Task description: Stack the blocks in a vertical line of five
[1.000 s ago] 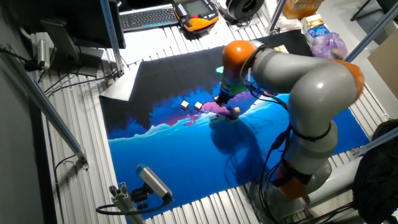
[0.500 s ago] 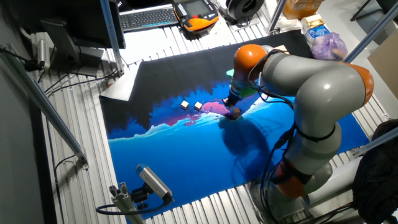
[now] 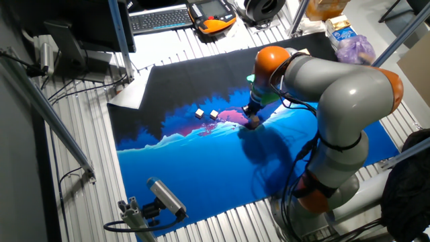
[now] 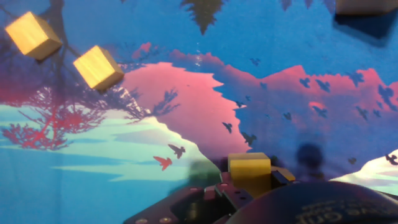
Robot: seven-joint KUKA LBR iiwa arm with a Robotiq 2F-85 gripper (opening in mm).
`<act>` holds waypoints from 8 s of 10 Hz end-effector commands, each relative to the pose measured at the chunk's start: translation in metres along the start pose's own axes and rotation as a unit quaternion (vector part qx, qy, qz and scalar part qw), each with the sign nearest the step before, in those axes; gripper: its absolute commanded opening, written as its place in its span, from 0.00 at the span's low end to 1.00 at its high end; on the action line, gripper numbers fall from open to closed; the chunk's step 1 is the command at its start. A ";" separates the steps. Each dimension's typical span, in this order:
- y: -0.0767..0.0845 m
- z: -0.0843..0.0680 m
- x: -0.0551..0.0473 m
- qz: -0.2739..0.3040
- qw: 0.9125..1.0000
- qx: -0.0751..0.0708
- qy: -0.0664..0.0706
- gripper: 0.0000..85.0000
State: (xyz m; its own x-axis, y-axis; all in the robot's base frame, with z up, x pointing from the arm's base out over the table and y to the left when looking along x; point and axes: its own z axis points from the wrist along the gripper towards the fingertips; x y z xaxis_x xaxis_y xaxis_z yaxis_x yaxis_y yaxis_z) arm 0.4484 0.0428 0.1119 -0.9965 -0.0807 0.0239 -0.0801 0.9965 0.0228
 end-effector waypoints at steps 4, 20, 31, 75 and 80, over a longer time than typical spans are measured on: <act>0.000 0.000 0.000 0.033 0.999 0.004 0.006 0.00; -0.026 0.010 0.017 0.058 0.998 0.022 0.014 0.00; -0.026 0.010 0.017 0.073 0.997 0.015 0.015 0.20; 0.045 0.014 -0.007 0.064 0.997 -0.038 -0.029 0.00; 0.045 0.014 -0.007 0.052 0.997 -0.033 -0.038 0.00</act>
State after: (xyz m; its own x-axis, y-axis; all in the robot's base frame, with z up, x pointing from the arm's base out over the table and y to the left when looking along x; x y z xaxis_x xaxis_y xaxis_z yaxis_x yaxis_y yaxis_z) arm 0.4514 0.0881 0.0991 -0.9986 0.0258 -0.0467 0.0215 0.9957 0.0900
